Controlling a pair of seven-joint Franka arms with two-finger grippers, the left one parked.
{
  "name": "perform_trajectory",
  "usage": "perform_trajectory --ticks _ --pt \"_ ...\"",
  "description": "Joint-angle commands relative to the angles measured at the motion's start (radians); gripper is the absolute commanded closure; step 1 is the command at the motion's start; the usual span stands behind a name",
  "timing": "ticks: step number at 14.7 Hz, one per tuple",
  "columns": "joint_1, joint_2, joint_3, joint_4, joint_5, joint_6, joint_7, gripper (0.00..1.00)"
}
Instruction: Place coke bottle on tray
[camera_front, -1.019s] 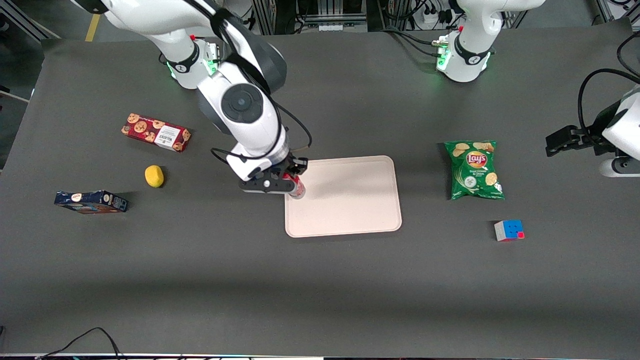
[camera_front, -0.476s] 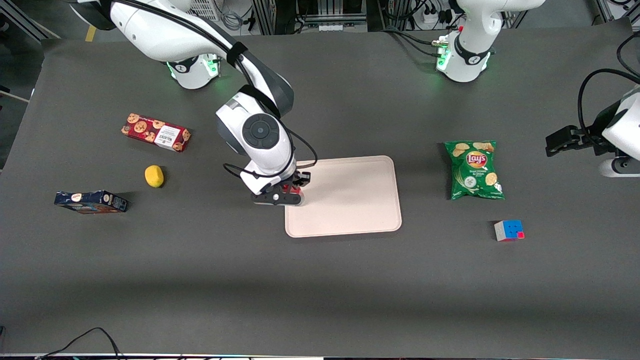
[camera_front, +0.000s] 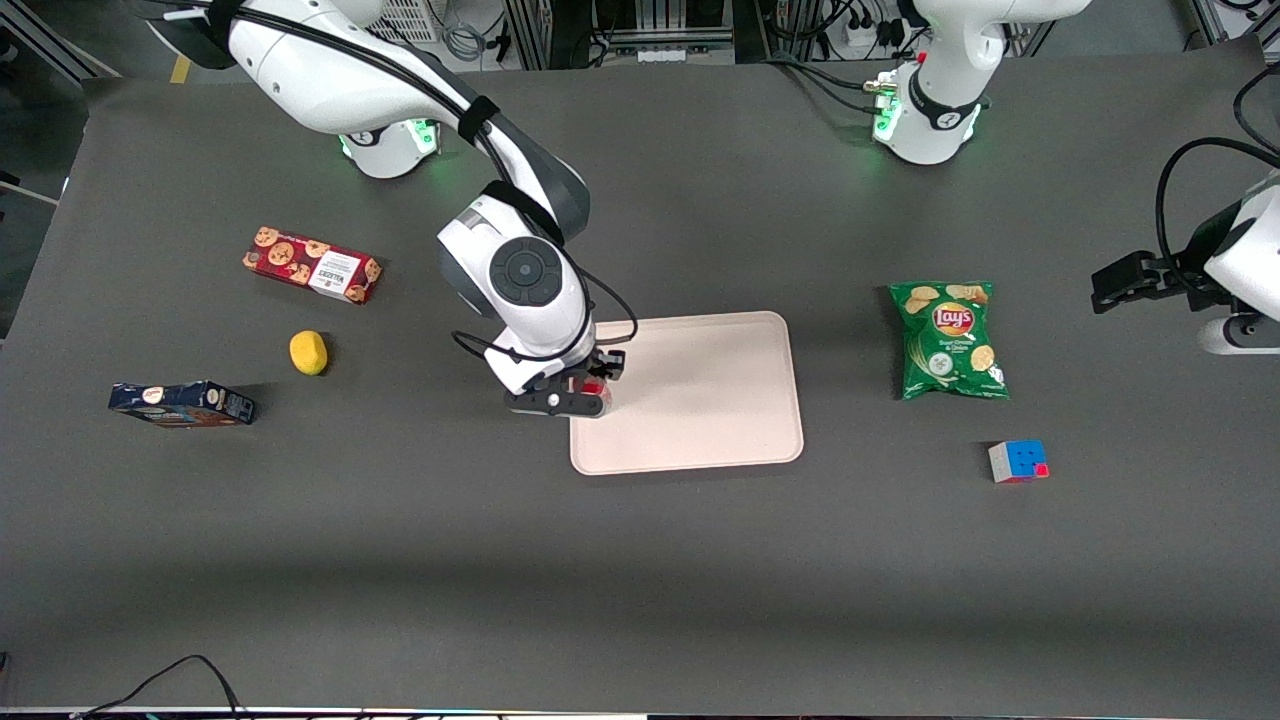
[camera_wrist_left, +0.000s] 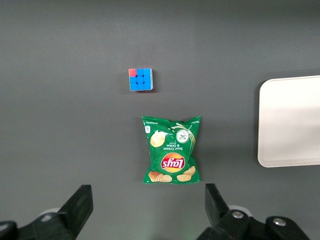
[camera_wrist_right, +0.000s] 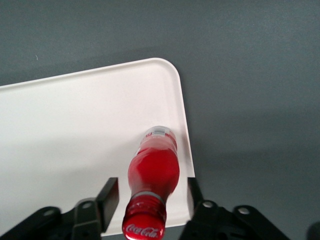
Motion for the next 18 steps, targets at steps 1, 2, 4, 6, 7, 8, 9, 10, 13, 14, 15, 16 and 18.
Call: perform_trajectory --ticks 1,2,4,6,7,8,9,10,13,14,15,16,18 --pt "-0.007 -0.032 0.013 0.008 -0.024 0.002 0.059 0.0" --pt "-0.016 -0.072 0.016 0.008 -0.016 -0.006 0.062 0.0" --pt "-0.074 -0.171 0.027 -0.003 0.016 -0.055 0.039 0.0" --pt "-0.146 -0.283 0.025 -0.038 0.076 -0.09 -0.074 0.0" --pt "-0.194 -0.346 0.016 -0.081 0.117 -0.09 -0.163 0.0" --pt "-0.237 -0.415 -0.002 -0.13 0.154 -0.09 -0.261 0.0" --pt "-0.258 -0.483 -0.046 -0.176 0.192 -0.09 -0.361 0.0" --pt "-0.259 -0.549 -0.114 -0.229 0.227 -0.092 -0.463 0.0" --pt "-0.259 -0.708 -0.293 -0.389 0.297 -0.105 -0.723 0.0" --pt "-0.259 -0.745 -0.335 -0.423 0.298 -0.131 -0.765 0.0" --pt "-0.259 -0.761 -0.363 -0.425 0.297 -0.168 -0.8 0.0" --pt "-0.259 -0.765 -0.389 -0.417 0.297 -0.212 -0.851 0.0" --pt "-0.259 -0.764 -0.418 -0.384 0.289 -0.256 -0.912 0.0"
